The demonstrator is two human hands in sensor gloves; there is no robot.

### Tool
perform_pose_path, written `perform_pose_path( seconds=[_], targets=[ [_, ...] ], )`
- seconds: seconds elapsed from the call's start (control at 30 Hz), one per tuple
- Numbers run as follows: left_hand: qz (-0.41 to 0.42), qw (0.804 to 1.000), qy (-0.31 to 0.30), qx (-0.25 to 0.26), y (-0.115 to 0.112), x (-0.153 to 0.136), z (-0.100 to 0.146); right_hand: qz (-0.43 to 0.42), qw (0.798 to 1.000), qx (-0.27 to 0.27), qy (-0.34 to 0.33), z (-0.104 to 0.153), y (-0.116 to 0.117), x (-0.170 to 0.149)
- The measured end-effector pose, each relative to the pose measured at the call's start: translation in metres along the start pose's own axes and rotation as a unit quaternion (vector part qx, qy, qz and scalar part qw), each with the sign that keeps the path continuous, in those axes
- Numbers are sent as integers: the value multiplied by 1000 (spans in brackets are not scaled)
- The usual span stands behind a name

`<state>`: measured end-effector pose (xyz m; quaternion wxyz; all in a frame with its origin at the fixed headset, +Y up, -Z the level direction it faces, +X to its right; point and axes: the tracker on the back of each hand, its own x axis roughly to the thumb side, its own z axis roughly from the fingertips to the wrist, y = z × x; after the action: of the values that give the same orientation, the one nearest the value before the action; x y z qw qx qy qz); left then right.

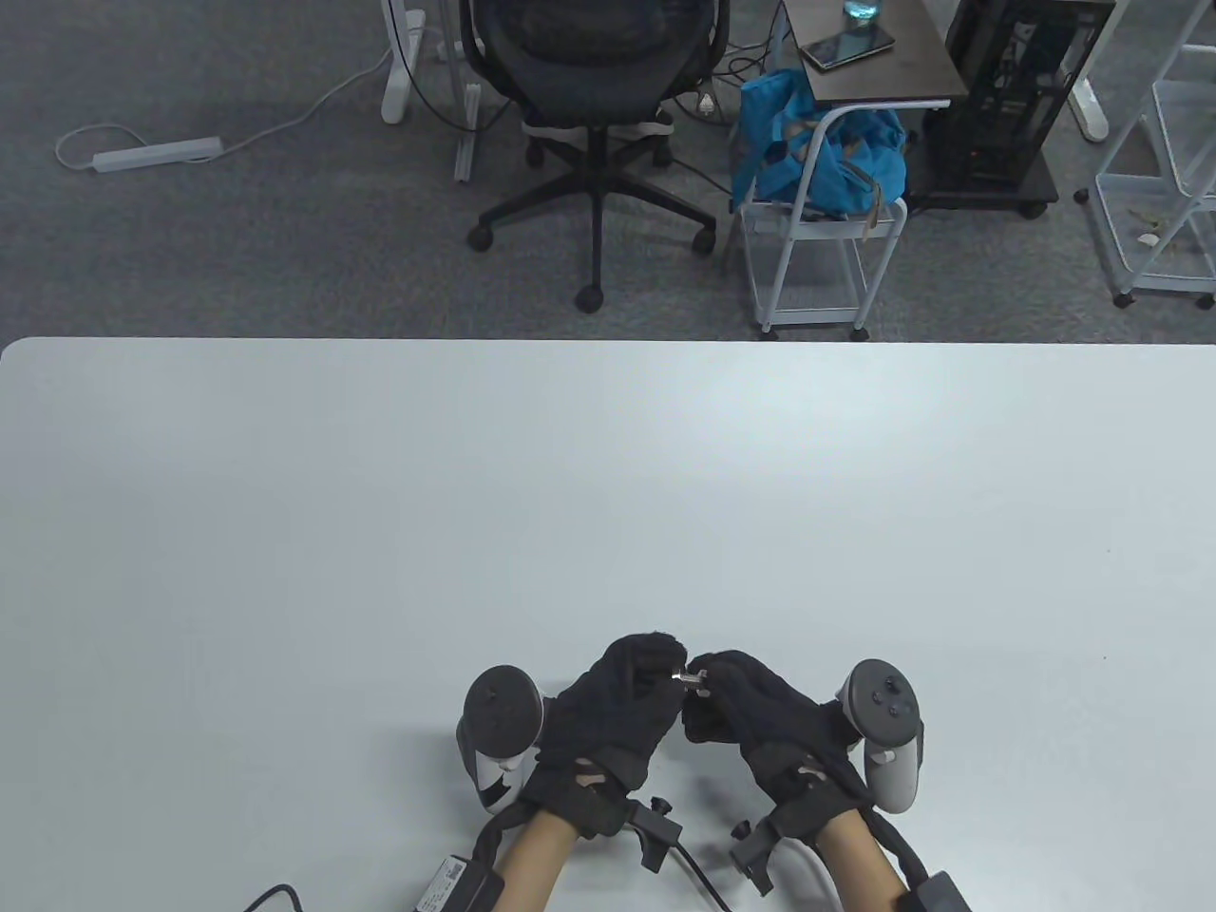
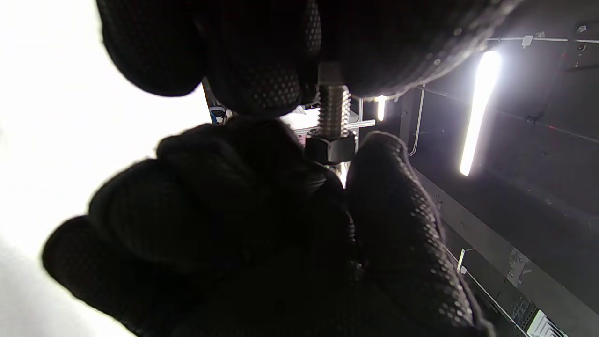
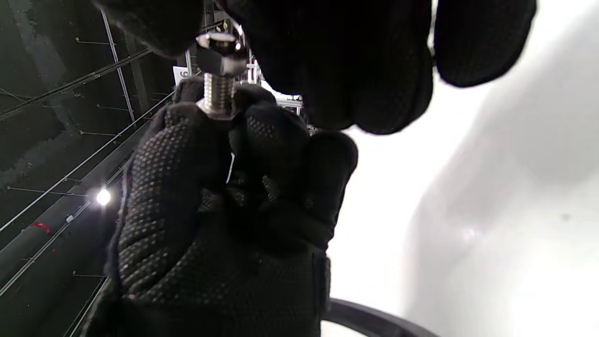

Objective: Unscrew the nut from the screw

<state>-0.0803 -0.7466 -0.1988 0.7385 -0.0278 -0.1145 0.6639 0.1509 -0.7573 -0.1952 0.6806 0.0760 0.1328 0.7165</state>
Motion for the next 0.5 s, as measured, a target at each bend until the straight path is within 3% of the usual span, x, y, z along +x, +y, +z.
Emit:
perform_pose_path(
  seconds=[0.37,0.5],
  targets=[
    [7,1000,3,0,-1,-1,0,26,997,-28,-64,1,-2,13],
    [19,1000,7,9,1,-1,0,5,998,-6,-67,1,-3,15]
  ],
)
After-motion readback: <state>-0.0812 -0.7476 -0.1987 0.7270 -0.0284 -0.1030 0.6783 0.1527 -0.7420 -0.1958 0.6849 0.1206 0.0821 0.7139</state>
